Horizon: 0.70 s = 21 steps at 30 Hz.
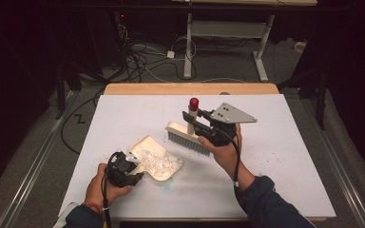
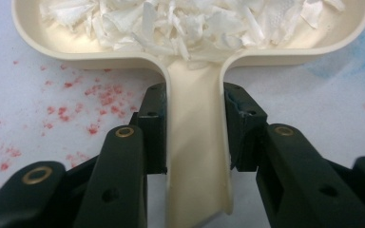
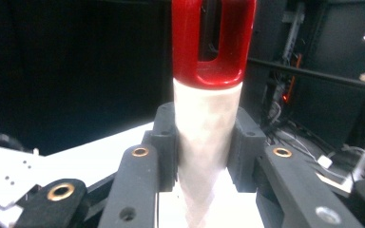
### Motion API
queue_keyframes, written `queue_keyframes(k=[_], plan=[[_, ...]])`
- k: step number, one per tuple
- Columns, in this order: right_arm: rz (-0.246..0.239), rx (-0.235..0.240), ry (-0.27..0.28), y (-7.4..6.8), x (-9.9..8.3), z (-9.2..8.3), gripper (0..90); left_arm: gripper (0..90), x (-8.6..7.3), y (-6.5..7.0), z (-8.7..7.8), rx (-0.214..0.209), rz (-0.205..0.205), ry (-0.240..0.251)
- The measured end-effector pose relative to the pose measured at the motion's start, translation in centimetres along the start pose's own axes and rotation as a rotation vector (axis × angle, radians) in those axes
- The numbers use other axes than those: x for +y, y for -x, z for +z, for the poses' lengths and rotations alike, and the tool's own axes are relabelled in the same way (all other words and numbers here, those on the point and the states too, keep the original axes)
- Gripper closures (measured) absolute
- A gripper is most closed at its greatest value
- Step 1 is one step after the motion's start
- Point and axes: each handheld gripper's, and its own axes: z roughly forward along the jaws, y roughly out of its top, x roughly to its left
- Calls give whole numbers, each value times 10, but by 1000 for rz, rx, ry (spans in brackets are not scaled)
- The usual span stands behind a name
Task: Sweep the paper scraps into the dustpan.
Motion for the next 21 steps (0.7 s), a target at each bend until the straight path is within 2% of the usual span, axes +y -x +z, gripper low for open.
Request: queue_keyframes(k=[1,4,5,9,12,13,14,15,16,18,21], plan=[[-14,-17,-25,1,-5,-11,701,635,-1,0,-1,3,-1,0],[-23,-34,-42,2,-9,-22,701,635,-3,0,-1,9,-4,-1],[-36,-45,-72,3,-13,-31,701,635,-4,0,-1,8,-4,-2],[-49,-30,-111,-2,-21,-40,701,635,-3,1,0,18,1,-9],[-18,28,-130,-16,-30,-35,701,635,-3,2,1,25,-1,-16],[-19,38,-129,-22,-31,-32,702,634,-3,2,1,25,-1,-16],[-19,38,-129,-22,-31,-32,702,634,-3,2,1,25,3,-15],[-67,38,-129,-35,-28,-26,701,635,-3,2,1,27,5,-15],[-79,40,-122,-39,-27,-22,701,634,-3,2,1,28,3,-14],[-67,66,-124,-44,-25,-13,702,634,-3,2,1,27,4,-10],[-71,74,-122,-48,-23,-5,702,634,-4,1,1,23,5,-3]])
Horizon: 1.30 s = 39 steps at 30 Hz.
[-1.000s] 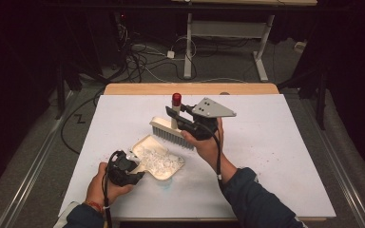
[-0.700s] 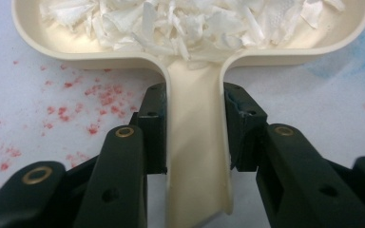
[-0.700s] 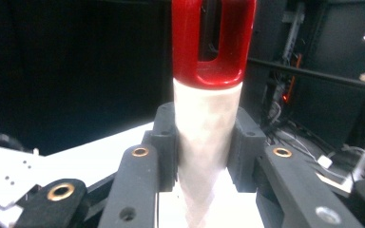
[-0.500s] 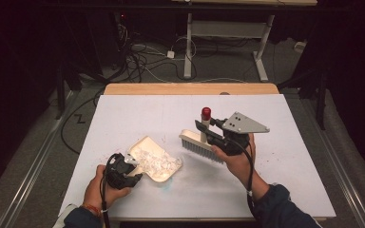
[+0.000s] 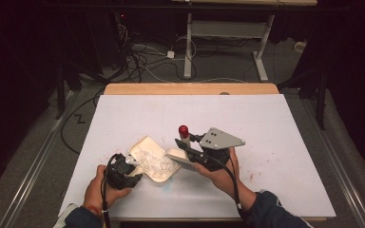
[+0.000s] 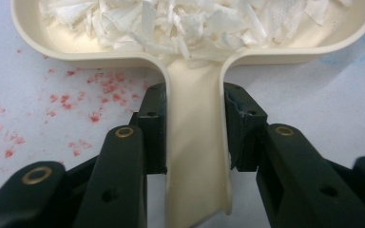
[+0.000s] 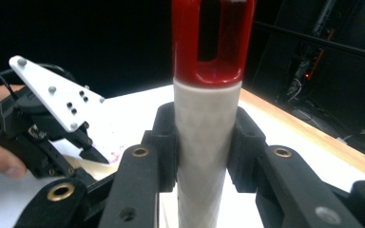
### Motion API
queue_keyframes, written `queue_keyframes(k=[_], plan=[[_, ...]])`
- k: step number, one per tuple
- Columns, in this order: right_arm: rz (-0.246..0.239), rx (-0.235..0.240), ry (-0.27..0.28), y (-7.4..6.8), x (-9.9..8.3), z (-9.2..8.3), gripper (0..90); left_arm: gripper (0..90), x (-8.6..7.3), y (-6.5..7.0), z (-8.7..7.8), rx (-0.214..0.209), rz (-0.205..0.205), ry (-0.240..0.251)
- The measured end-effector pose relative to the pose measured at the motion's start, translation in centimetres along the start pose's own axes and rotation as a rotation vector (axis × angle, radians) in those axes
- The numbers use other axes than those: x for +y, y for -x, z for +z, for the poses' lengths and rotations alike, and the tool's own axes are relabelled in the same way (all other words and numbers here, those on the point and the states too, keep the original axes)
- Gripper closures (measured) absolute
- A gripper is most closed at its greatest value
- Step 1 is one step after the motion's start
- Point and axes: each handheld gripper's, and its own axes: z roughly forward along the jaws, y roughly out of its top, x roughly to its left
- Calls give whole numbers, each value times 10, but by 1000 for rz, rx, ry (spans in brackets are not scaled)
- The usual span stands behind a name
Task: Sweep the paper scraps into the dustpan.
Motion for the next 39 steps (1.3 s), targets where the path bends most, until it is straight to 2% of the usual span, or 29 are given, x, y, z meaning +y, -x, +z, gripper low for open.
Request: queue_keyframes(k=[2,4,6,9,12,15,17,21,22,25,27,28,31,36,39], plan=[[-11,-4,14,-3,3,5,702,634,-1,0,0,-1,1,3],[9,21,33,-4,10,10,701,634,-1,0,0,0,3,1],[2,23,38,-5,13,12,701,634,-1,0,0,-5,3,5],[-14,7,59,-3,18,13,701,634,-2,-1,0,-9,1,9],[-7,-7,65,3,20,11,701,634,-1,-1,0,-10,4,5],[20,-27,78,12,20,4,701,634,-2,-2,0,-14,3,7],[41,-31,90,19,19,-2,701,634,-2,-2,0,-15,1,8],[67,-69,111,33,19,-16,701,634,-3,-3,-2,-15,4,-1],[67,-91,108,38,18,-23,701,634,-4,-3,-4,-16,9,-5],[64,-101,100,43,15,-31,701,634,-6,-5,-7,-22,16,-7],[78,-86,88,51,11,-47,701,634,-8,-7,-9,-26,16,-7],[78,-86,88,51,11,-47,701,634,-9,-7,-10,-27,17,-10],[93,-68,72,56,8,-66,701,635,-11,-7,-10,-26,17,-12],[82,-49,44,57,4,-95,701,634,-12,-6,-10,-25,23,-23],[72,-27,6,55,0,-106,701,634,-15,-6,-11,-30,27,-30]])
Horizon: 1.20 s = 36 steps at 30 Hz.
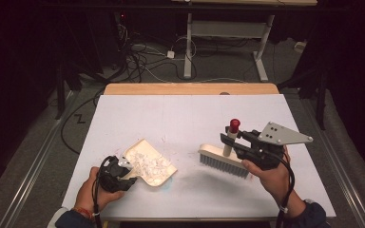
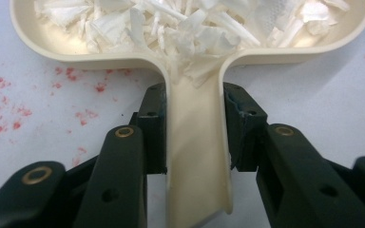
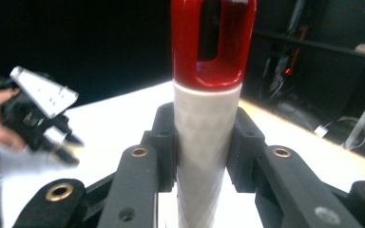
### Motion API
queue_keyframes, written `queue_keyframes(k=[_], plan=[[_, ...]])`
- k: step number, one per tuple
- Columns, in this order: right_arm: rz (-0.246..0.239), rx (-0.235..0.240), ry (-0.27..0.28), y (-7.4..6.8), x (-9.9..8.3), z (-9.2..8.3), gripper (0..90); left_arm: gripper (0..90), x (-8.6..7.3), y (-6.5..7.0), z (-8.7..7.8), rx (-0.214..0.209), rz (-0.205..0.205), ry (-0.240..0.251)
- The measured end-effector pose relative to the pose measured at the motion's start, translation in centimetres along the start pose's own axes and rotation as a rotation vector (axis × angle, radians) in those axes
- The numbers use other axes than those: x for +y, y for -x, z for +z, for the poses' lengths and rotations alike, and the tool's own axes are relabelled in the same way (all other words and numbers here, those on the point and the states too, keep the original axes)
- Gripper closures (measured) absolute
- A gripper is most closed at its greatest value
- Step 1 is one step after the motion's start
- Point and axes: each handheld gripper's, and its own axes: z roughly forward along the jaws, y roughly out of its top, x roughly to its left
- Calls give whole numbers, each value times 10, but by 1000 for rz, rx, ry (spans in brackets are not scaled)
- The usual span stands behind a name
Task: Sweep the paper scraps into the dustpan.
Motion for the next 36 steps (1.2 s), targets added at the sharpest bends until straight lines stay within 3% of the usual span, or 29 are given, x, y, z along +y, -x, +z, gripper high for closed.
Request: queue_keyframes(k=[4,8,19,23,29,36], plan=[[-23,25,-74,-6,-9,-1,701,634,-1,0,-1,1,9,-7],[-25,26,-107,-9,-16,14,701,635,-2,0,-3,0,18,-11],[-2,21,-32,-17,-5,80,701,633,-1,1,-1,6,32,-13],[9,12,22,-18,6,107,701,632,-2,1,-1,7,36,-11],[22,13,52,-16,17,107,701,633,-3,0,-1,2,36,-8],[1,-29,35,-11,12,78,700,633,-4,2,-2,5,36,-12]])
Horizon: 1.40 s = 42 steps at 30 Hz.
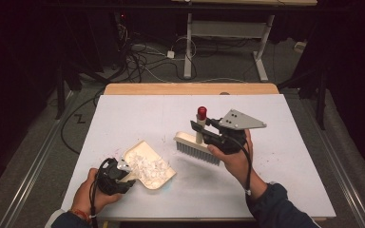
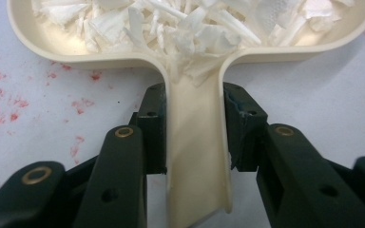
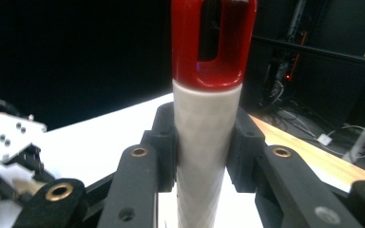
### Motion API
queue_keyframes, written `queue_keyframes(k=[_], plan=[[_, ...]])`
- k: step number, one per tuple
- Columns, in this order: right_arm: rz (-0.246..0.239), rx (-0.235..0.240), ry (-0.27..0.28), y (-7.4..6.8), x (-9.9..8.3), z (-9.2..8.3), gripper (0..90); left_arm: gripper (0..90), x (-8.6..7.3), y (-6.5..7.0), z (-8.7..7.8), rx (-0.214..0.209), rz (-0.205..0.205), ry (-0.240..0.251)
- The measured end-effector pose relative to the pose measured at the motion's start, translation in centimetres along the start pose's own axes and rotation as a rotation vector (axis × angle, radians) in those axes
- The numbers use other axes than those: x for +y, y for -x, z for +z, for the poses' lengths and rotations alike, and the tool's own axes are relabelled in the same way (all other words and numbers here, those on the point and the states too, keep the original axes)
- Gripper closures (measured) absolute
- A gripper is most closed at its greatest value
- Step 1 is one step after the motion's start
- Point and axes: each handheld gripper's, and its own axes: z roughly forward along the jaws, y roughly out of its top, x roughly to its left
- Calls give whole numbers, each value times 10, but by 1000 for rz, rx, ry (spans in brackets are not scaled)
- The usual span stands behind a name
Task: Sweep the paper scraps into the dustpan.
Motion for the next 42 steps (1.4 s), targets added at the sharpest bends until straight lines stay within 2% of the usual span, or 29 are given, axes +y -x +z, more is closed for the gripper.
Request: queue_keyframes(k=[3,10,14,16,20,29,33,34,39,42], plan=[[17,14,-13,3,-3,-18,701,633,1,0,1,3,2,-9],[4,15,-43,4,-11,-58,700,633,2,1,2,3,0,-13],[14,35,-64,4,-14,-67,701,633,4,1,2,5,2,-14],[12,43,-83,2,-17,-63,701,633,4,2,2,5,3,-15],[3,40,-119,0,-24,-45,701,633,5,2,3,4,4,-13],[-4,37,-107,-6,-15,1,701,633,5,1,2,1,11,-9],[-21,44,-100,-9,-11,25,701,632,5,1,3,1,13,-8],[-22,58,-99,-10,-9,30,701,632,5,1,3,-1,15,-9],[-24,97,-69,-17,-1,39,700,633,6,0,4,-4,13,-7],[-13,98,-36,-14,5,37,700,633,7,0,4,-3,14,-7]])
